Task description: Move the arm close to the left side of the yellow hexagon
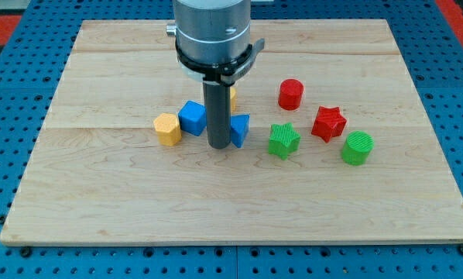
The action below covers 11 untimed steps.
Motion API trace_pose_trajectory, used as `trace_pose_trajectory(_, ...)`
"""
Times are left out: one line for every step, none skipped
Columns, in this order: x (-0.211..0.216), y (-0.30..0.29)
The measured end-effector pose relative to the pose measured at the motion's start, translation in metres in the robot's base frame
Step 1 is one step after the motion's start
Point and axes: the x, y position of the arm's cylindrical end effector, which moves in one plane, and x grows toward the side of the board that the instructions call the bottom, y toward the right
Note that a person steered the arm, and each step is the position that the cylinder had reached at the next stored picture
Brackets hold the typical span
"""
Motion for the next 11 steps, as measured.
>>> trace_pose_trajectory(0.001, 0.017)
trace_pose_trajectory(-0.002, 0.024)
trace_pose_trajectory(-0.010, 0.027)
trace_pose_trajectory(0.034, 0.010)
trace_pose_trajectory(0.090, 0.019)
trace_pose_trajectory(0.091, 0.026)
trace_pose_trajectory(0.091, 0.028)
trace_pose_trajectory(0.091, 0.028)
trace_pose_trajectory(0.093, 0.028)
trace_pose_trajectory(0.093, 0.100)
trace_pose_trajectory(0.075, 0.150)
